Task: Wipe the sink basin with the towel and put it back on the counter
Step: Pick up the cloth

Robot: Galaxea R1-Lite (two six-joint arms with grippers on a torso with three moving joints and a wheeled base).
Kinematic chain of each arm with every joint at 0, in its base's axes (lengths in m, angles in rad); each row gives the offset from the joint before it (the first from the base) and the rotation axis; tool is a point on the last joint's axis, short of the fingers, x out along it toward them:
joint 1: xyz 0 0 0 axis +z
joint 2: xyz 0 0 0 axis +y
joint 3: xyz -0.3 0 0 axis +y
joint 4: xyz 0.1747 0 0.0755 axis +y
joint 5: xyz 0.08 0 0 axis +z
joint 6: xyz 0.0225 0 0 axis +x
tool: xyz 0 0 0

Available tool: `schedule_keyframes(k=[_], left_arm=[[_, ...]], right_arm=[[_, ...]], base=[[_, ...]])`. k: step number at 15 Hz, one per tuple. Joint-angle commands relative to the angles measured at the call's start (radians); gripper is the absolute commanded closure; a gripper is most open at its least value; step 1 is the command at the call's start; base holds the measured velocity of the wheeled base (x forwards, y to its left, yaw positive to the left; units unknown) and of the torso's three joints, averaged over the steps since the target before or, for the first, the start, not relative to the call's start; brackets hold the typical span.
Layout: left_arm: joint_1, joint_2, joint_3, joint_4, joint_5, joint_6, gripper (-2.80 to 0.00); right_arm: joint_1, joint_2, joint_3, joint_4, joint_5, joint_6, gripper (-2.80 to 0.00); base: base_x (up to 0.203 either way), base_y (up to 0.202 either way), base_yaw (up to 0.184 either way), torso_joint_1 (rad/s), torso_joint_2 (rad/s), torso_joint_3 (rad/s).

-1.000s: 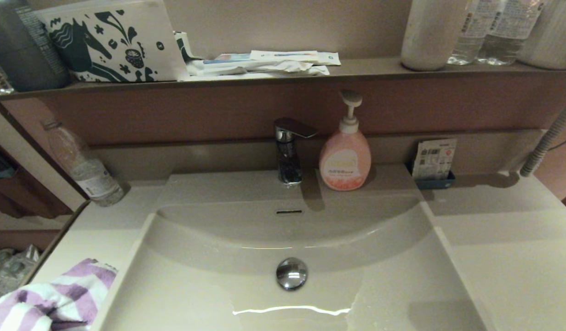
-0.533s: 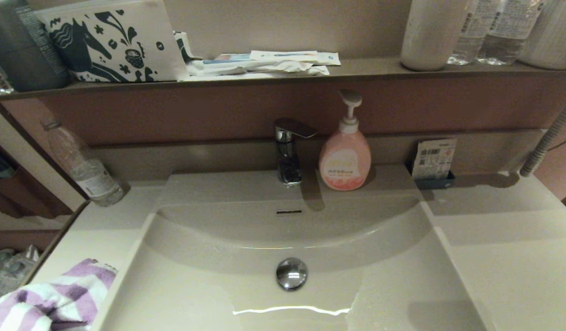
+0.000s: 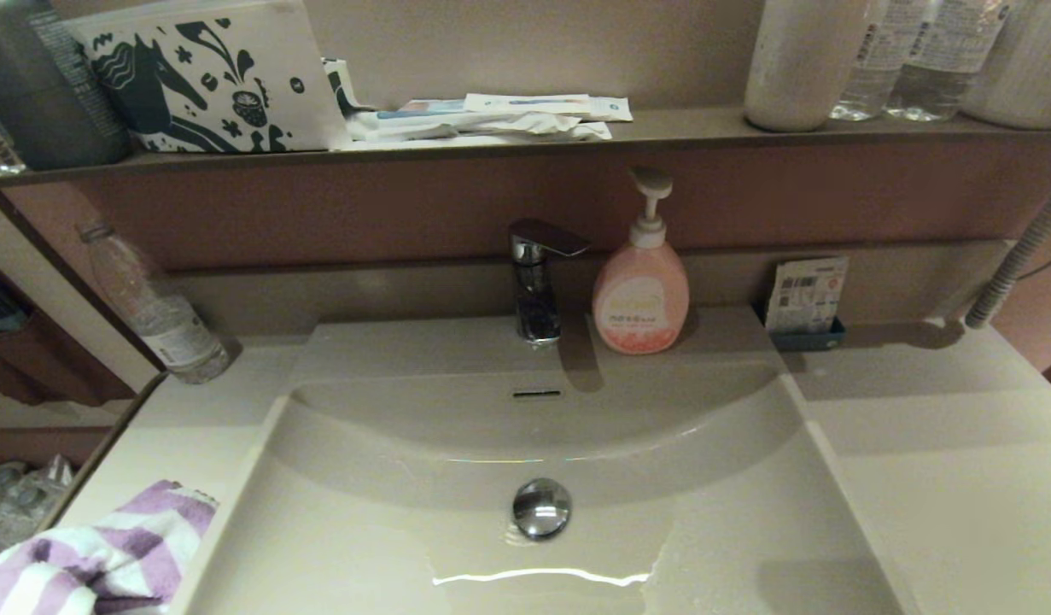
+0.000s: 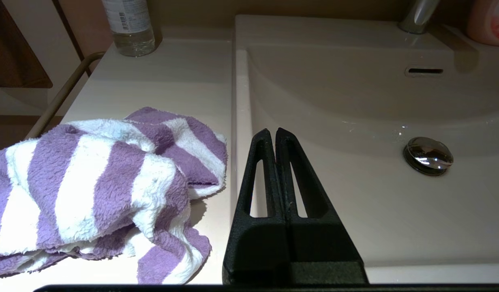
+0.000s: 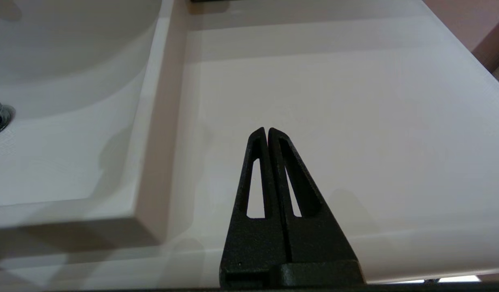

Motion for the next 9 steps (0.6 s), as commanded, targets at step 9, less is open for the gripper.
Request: schedule_keyframes(k=[9], left_arm=[[0.0, 0.0, 0.0, 0.0, 0.0, 0.004, 0.0]], right_arm=[[0.0, 0.001, 0.0, -0.001, -0.001, 0.001, 0.0]], base=[[0.0, 0.0, 0.0, 0.0, 0.0, 0.0]])
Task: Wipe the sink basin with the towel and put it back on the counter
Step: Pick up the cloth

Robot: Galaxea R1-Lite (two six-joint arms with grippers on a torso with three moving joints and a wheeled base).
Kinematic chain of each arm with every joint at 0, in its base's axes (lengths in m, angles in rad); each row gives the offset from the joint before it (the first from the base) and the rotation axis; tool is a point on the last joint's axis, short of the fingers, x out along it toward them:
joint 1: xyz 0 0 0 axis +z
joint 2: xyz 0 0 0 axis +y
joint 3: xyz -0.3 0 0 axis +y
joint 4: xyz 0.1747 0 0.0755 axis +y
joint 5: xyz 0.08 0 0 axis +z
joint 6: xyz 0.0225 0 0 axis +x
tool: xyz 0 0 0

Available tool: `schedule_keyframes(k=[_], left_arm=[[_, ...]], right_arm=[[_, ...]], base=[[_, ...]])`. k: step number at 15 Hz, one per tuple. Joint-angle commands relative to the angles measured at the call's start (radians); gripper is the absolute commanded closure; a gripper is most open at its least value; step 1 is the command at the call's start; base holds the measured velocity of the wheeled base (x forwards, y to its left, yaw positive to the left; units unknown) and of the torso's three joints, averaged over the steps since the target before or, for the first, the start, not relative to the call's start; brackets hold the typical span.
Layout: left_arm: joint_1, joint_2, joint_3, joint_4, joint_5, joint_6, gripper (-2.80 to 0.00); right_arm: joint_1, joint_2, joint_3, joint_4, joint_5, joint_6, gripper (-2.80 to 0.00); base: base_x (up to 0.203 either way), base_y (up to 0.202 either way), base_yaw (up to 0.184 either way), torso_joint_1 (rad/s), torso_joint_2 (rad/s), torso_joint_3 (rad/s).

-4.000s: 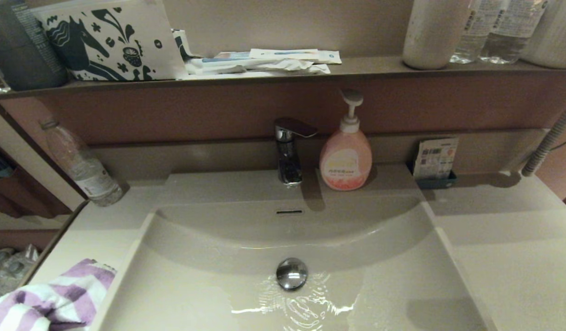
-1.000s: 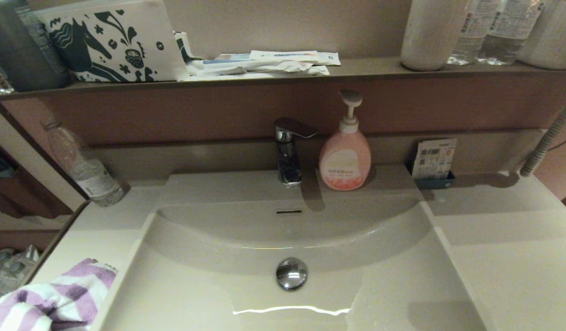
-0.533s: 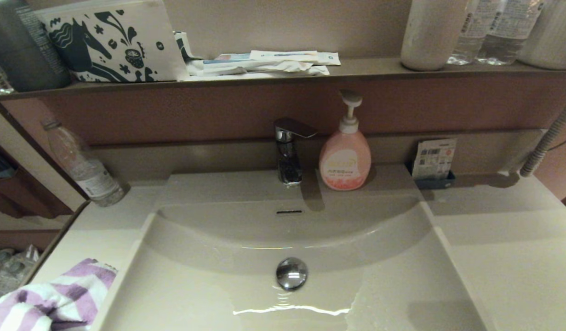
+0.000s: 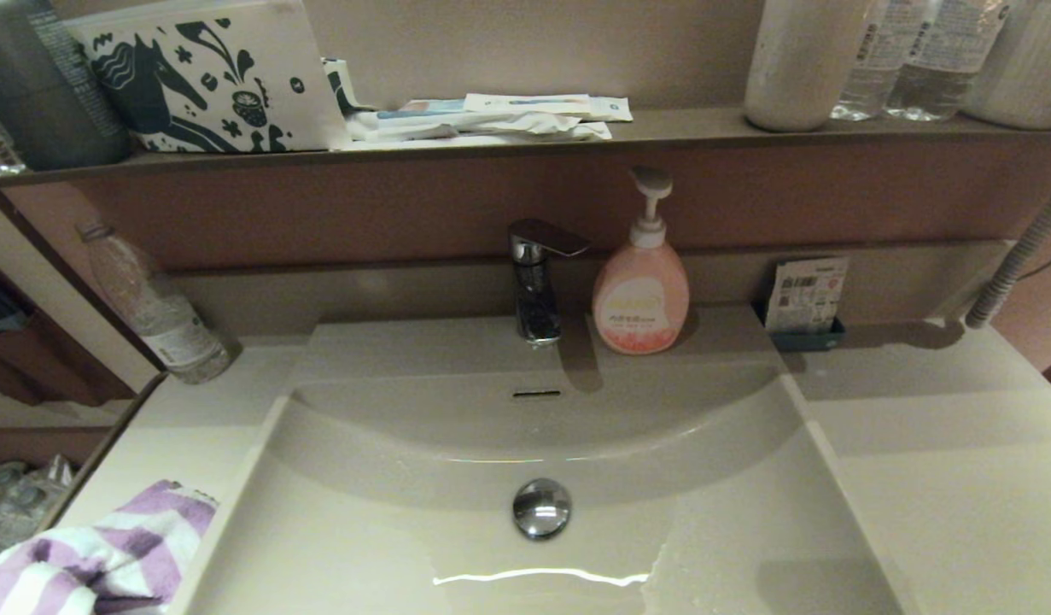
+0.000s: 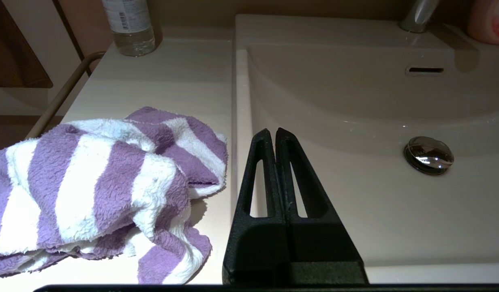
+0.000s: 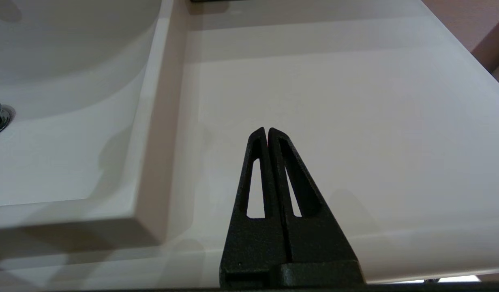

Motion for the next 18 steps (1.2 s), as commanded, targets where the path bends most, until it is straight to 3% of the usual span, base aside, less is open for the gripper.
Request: schedule_keyframes(k=[1, 12, 15, 17, 18], left_arm=[[-0.001, 0.0, 0.0, -0.002, 0.0, -0.001, 0.0], [0.0, 0.002, -0.002, 0.005, -0.006, 0.004, 0.0], [0.0, 0.105, -0.098, 0.015, -0.002, -0.004, 0.0], [0.001, 0.227, -0.18, 0.019, 0.036, -0.011, 0.0], [0.002, 0.285, -0.219, 0.027, 0.104, -0.007, 0.0]], right_arm=[[0.0, 0.001, 0.0, -0.001, 0.0, 0.0, 0.0], [0.0, 0.001, 0.0, -0.001, 0.0, 0.0, 0.0], [0.0, 0.001, 0.0, -0.001, 0.0, 0.0, 0.0], [0.0, 0.001, 0.0, -0.001, 0.0, 0.0, 0.0], [0.0, 0.001, 0.0, -0.001, 0.0, 0.0, 0.0]], base=[[0.0, 0.0, 0.0, 0.0, 0.0, 0.0], [0.0, 0.0, 0.0, 0.0, 0.0, 0.0], [0.0, 0.0, 0.0, 0.0, 0.0, 0.0], [0.0, 0.0, 0.0, 0.0, 0.0, 0.0], [0.0, 0.0, 0.0, 0.0, 0.0, 0.0]])
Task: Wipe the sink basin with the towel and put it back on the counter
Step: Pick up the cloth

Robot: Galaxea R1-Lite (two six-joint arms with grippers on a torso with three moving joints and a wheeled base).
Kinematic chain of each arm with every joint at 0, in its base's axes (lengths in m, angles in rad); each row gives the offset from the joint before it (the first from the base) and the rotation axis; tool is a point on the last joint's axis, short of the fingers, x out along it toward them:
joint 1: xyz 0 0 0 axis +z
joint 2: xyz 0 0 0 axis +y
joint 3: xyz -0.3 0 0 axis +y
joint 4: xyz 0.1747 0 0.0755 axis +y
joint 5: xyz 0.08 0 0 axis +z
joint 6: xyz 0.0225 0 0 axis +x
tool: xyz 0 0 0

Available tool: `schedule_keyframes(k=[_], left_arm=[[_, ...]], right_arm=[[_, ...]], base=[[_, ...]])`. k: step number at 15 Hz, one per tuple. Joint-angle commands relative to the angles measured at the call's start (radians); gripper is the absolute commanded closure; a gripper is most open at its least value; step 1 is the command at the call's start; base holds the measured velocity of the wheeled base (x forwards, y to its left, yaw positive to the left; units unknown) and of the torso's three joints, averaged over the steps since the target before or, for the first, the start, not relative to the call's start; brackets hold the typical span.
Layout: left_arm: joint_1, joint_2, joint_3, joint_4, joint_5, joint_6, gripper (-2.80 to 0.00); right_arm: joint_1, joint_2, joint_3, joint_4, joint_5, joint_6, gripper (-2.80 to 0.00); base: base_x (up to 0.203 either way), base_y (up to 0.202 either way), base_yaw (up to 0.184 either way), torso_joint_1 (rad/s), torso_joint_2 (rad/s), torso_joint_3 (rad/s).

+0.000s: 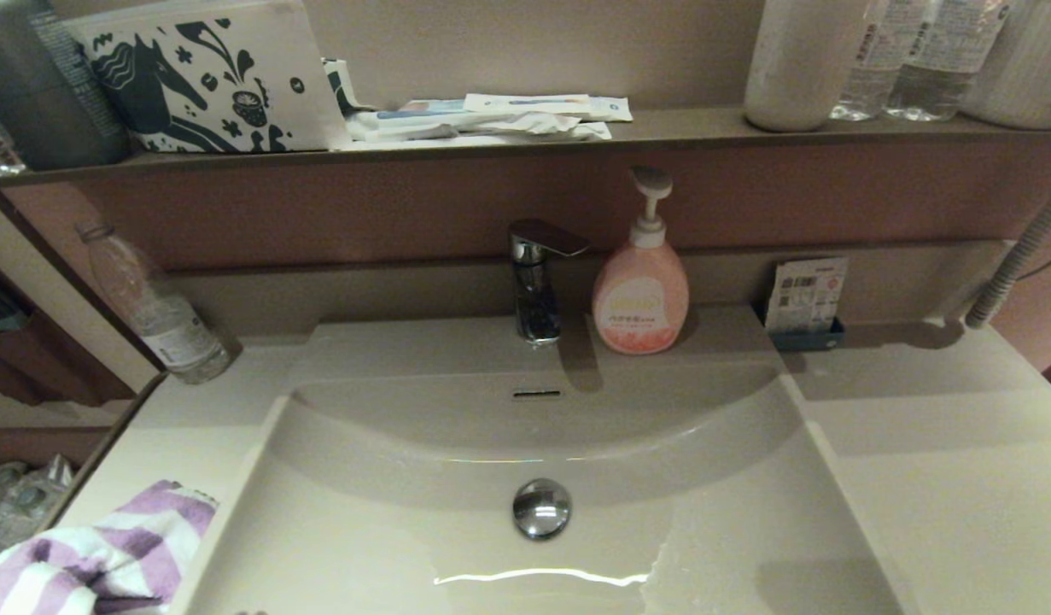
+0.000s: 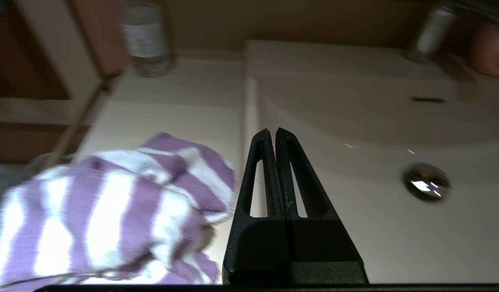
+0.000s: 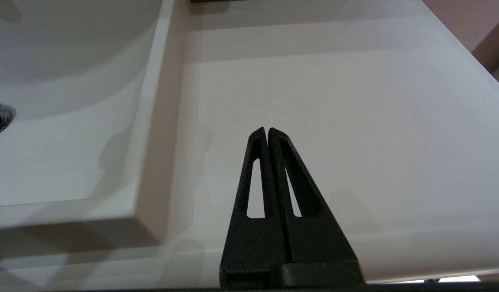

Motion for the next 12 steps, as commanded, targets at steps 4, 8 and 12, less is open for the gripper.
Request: schedule_keyframes(k=[4, 8, 12], left_arm=[[0.005, 0.215, -0.178, 0.323, 0.233, 0.02, 0.0], [0.028, 0.228, -0.247, 0.58, 0.281, 0.024, 0.0], [0.026, 0.332, -0.248, 0.602, 0.28, 0.027, 0.0]], right_arm=[[0.0, 0.001, 0.0, 0.0, 0.0, 0.0, 0.0], [0.0, 0.001, 0.0, 0.0, 0.0, 0.0, 0.0], [0.0, 0.001, 0.0, 0.0, 0.0, 0.0, 0.0]], base=[[0.0, 0.0, 0.0, 0.0, 0.0, 0.0], [0.0, 0.0, 0.0, 0.0, 0.0, 0.0], [0.0, 0.0, 0.0, 0.0, 0.0, 0.0]])
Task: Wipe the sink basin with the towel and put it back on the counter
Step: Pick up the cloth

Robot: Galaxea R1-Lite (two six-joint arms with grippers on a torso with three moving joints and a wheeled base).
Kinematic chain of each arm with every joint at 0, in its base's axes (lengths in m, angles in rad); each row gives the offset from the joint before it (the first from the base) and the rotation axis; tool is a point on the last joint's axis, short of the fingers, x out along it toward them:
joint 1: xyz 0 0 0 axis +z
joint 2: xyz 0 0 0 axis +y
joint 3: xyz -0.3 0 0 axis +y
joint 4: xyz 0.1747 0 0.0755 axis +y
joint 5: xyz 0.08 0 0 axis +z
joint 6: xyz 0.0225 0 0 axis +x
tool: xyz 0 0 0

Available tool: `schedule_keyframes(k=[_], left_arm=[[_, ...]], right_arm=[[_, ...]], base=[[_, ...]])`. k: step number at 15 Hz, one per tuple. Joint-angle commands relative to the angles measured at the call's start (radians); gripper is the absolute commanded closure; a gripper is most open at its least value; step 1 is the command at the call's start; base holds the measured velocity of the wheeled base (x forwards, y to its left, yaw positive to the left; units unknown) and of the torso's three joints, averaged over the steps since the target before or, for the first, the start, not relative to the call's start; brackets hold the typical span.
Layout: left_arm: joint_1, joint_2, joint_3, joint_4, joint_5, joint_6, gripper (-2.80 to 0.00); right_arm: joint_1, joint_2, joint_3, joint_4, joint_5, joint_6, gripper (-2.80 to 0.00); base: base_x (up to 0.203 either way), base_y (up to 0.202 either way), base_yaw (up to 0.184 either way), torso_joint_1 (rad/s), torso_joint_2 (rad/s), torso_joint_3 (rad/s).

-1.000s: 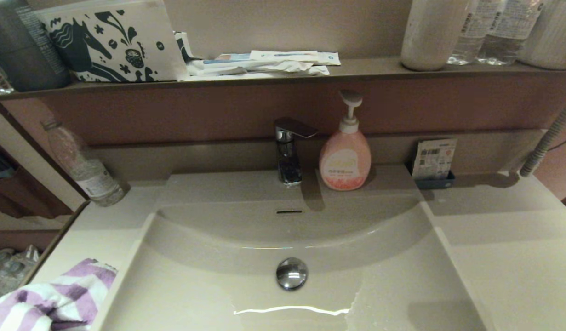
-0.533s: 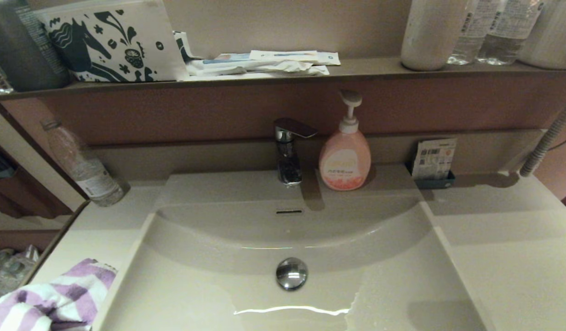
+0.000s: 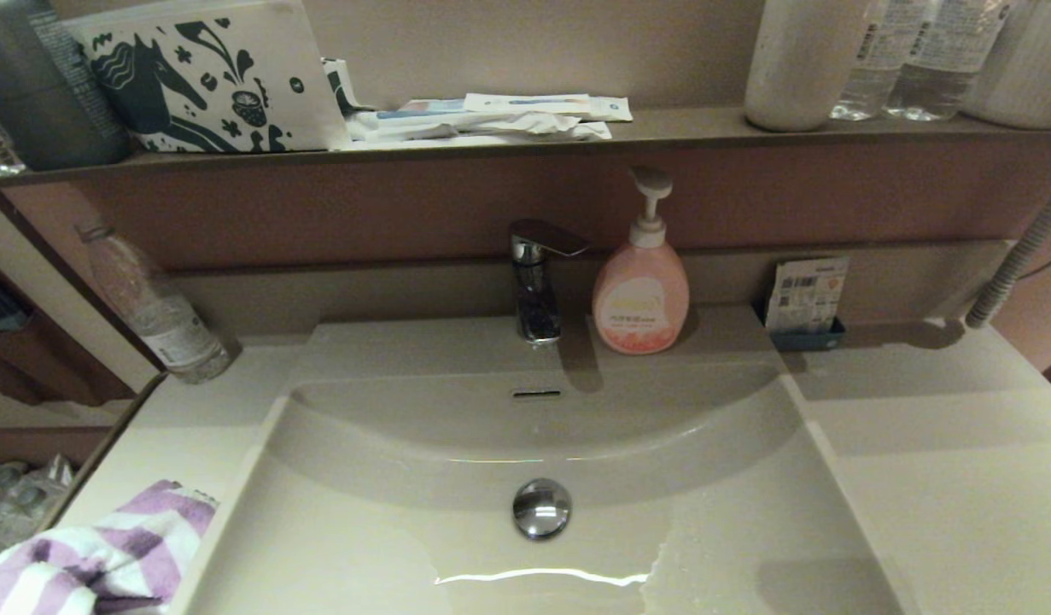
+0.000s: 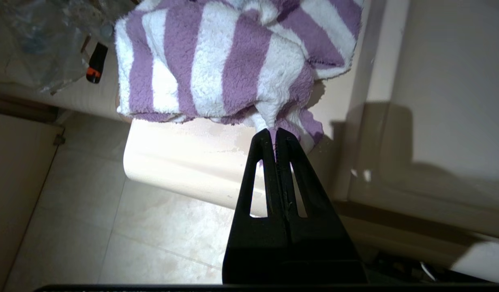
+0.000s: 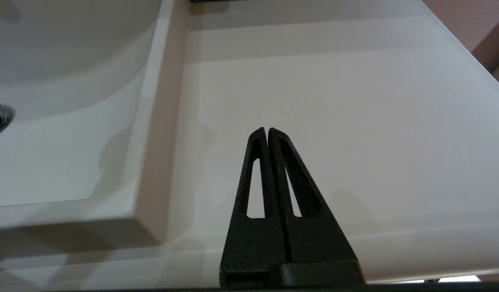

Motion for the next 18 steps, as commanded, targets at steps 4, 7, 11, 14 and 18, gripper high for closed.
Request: schedule_keyframes(k=[4, 7, 11, 14, 18], left_arm=[[0.004, 0.175, -0.031, 0.004, 0.026, -0.002, 0.0], [0.024, 0.287, -0.059, 0.004, 0.059, -0.004, 0.0], [0.034, 0.406, -0.121, 0.002, 0.079, -0.003, 0.0], [0.061, 0.484, -0.163, 0.002, 0.124, 0.004, 0.0], [0.119, 0.563, -0.204, 0.005, 0.157, 0.014, -2.8]], right_arm=[[0.0, 0.001, 0.0, -0.001, 0.0, 0.0, 0.0], [0.0, 0.001, 0.0, -0.001, 0.0, 0.0, 0.0], [0.0, 0.001, 0.0, -0.001, 0.0, 0.0, 0.0], [0.0, 0.001, 0.0, -0.001, 0.0, 0.0, 0.0], [0.0, 0.001, 0.0, -0.001, 0.0, 0.0, 0.0]], base=[[0.0, 0.0, 0.0, 0.0, 0.0, 0.0], [0.0, 0.0, 0.0, 0.0, 0.0, 0.0], [0.0, 0.0, 0.0, 0.0, 0.0, 0.0], [0.0, 0.0, 0.0, 0.0, 0.0, 0.0], [0.0, 0.0, 0.0, 0.0, 0.0, 0.0]])
